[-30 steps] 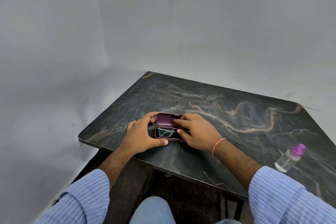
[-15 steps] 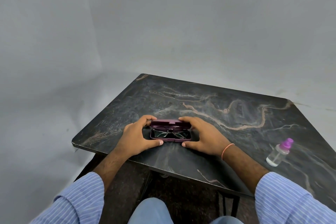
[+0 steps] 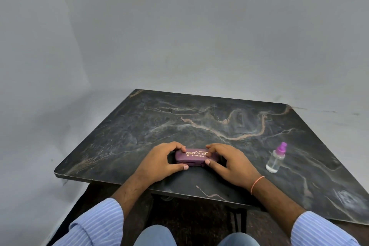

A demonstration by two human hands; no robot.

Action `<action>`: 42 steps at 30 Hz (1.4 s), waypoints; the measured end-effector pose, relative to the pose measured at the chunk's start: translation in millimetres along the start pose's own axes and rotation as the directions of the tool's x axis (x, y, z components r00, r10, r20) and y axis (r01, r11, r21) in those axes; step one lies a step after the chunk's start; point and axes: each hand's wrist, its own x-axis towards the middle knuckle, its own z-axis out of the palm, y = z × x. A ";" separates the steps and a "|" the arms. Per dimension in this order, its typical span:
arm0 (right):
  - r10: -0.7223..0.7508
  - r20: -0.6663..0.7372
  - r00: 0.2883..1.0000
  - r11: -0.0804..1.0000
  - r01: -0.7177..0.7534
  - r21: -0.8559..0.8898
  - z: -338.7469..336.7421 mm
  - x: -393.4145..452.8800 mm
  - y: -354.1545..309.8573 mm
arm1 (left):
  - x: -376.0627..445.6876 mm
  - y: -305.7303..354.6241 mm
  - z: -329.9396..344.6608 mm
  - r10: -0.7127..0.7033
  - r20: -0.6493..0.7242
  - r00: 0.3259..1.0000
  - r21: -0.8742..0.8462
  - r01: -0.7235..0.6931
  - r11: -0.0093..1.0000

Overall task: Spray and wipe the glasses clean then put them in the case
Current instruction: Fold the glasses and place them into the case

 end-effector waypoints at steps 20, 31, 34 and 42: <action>0.243 -0.096 0.965 0.923 -0.199 0.330 -26.1 -52.4 24.8 | 22.8 29.3 35.5 0.044 0.089 0.995 -0.214 -0.024 0.977; 0.267 -0.090 0.959 0.952 -0.248 0.179 -19.2 -45.9 23.5 | 23.9 25.9 35.3 0.031 0.053 0.998 -0.122 -0.024 0.992; 0.277 -0.053 0.959 0.956 -0.269 0.120 -18.4 -48.0 19.3 | 20.9 23.8 37.9 0.013 0.049 0.999 -0.089 -0.009 0.996; 0.354 0.032 0.935 0.932 -0.350 -0.097 -21.4 -57.0 7.1 | 9.2 34.6 36.9 -0.081 0.128 0.988 0.168 0.059 0.984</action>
